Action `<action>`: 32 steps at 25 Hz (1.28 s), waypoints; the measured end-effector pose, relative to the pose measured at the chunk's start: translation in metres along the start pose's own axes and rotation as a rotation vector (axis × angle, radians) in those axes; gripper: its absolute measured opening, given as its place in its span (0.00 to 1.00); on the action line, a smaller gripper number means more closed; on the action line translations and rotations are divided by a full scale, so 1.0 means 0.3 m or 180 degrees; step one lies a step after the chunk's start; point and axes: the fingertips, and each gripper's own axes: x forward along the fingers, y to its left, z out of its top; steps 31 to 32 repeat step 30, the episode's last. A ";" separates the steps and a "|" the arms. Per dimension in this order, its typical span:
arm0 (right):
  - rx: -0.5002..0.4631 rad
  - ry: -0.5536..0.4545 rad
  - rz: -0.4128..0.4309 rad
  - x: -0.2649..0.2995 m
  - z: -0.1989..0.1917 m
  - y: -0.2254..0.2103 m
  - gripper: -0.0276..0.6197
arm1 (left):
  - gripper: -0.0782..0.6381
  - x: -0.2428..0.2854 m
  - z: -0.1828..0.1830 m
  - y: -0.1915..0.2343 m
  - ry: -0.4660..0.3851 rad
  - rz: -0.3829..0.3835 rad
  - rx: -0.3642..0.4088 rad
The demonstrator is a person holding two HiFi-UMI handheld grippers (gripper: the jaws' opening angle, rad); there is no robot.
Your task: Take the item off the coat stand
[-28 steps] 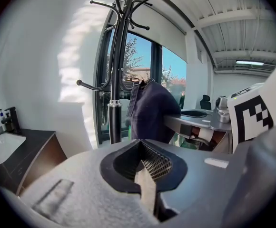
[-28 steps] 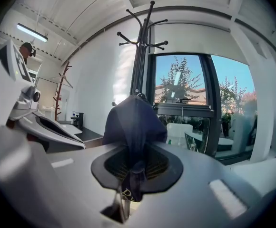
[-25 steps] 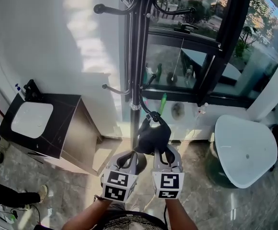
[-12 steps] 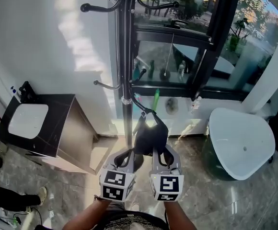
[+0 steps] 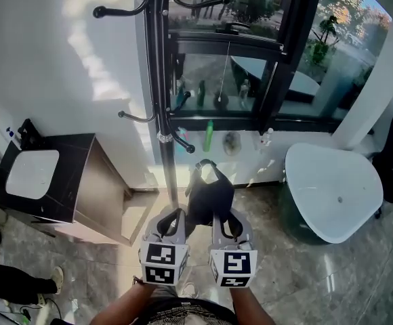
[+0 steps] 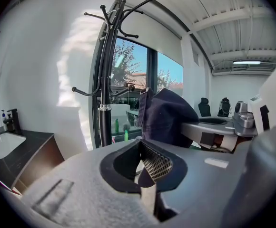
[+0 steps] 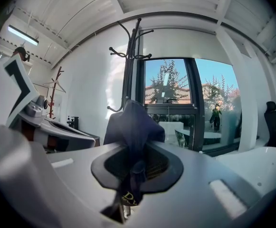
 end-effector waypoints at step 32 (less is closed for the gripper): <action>0.0081 0.0099 -0.0040 -0.055 -0.015 0.018 0.11 | 0.12 -0.021 -0.021 -0.061 -0.0005 -0.0133 0.0226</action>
